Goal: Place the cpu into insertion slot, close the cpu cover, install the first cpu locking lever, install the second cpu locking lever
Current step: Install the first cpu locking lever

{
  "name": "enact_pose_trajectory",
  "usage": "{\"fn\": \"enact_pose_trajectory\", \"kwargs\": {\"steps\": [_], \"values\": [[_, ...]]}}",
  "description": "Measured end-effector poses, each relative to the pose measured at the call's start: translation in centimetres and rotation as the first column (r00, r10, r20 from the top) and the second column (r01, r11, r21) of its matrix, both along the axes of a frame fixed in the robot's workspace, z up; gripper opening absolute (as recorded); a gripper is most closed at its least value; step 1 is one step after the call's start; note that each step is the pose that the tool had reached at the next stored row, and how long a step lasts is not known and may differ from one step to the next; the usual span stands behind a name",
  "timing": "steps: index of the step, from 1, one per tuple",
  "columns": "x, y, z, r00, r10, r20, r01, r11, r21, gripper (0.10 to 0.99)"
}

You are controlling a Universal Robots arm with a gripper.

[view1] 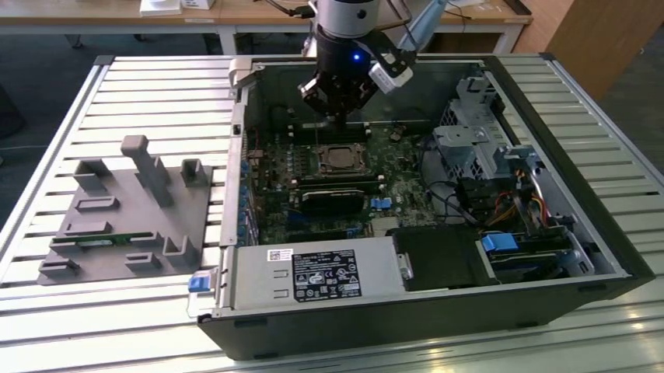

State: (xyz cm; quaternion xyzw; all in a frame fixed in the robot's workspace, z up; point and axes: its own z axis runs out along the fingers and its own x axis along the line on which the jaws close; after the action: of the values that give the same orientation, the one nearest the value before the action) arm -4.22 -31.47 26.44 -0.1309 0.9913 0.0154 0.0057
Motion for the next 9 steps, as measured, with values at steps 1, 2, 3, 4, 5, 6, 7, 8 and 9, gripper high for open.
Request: {"fn": "enact_pose_trajectory", "kwargs": {"steps": [1, 2, 3, 4, 5, 6, 7, 8, 9], "values": [[-0.04, 0.00, 0.00, 1.0000, 0.000, 0.0000, 0.000, 1.0000, 0.000, 0.176], [-0.08, 0.00, 0.00, 1.0000, 0.000, 0.0000, 0.000, 1.0000, 0.000, 0.176], [-0.13, 0.00, 0.00, 1.0000, 0.000, 0.0000, 0.000, 1.0000, 0.000, 0.176], [-0.16, 0.00, 0.00, 1.0000, 0.000, 0.0000, 0.000, 1.0000, 0.000, 0.176], [-0.20, 0.00, 0.00, 1.0000, 0.000, 0.0000, 0.000, 1.0000, 0.000, 0.176], [-0.23, 0.00, 0.00, 1.0000, 0.000, 0.0000, 0.000, 1.0000, 0.000, 0.176], [-0.28, 0.00, 0.00, 1.0000, 0.000, 0.0000, 0.000, 1.0000, 0.000, 0.176], [-0.31, 0.00, 0.00, 1.0000, 0.000, 0.0000, 0.000, 1.0000, 0.000, 0.176], [-0.35, 0.00, 0.00, 1.0000, 0.000, 0.0000, 0.000, 1.0000, 0.000, 0.176]]}}
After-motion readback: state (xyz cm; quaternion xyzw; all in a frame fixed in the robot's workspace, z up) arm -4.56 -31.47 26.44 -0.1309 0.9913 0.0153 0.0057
